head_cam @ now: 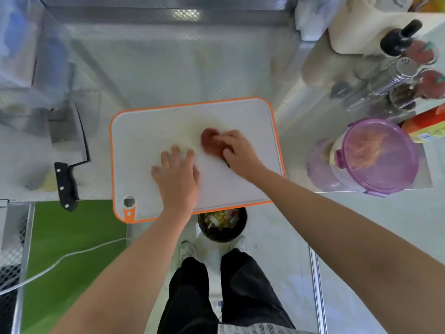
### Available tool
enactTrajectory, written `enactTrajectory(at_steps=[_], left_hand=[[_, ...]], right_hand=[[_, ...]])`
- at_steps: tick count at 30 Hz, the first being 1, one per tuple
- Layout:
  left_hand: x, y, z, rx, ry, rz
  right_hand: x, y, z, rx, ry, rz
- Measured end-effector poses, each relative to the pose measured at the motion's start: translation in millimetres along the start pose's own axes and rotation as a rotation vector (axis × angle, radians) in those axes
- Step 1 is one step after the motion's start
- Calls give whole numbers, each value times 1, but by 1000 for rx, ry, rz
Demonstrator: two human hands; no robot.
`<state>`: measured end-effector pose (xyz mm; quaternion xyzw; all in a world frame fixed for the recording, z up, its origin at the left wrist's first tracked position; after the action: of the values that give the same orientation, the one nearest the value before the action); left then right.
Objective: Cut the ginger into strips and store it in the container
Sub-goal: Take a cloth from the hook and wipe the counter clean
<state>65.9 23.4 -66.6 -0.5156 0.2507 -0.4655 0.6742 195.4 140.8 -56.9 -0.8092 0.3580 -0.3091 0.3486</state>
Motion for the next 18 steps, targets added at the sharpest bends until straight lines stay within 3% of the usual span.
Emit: enactTrajectory(at_steps=[2,5,7,9,13,14,18], left_hand=[[0,-3,-4,2,31,23],[-4,-8,-11,17,61,34],[-2,-9,-15,67,69,24],[1,-9,-20,120,84,12],[11,-11,-35,180,200,1],[15,-14,-40,130,194,12],[30,-22,-53,38,22,54]], right_hand=[[2,-2,0,-26,-74,9],[-22,-18,13,-9,108,168],[-28,-10,5,121,152,125],[-19,13,-14,215,18,65],[5,24,-33,76,-303,-152],[3,17,-31,65,-303,-166],[8,14,-26,111,-118,40]])
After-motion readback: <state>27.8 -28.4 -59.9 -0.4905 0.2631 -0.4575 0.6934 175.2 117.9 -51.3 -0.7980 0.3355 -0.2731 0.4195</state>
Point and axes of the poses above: each hand's wrist, its own x-axis away from the middle knuckle, its own y-axis out of the palm, z = x × y, the point moved 2 cm from there along -x, towards the middle knuckle, and after that the axes turned 14 degrees about x, right-handed, at the moved point
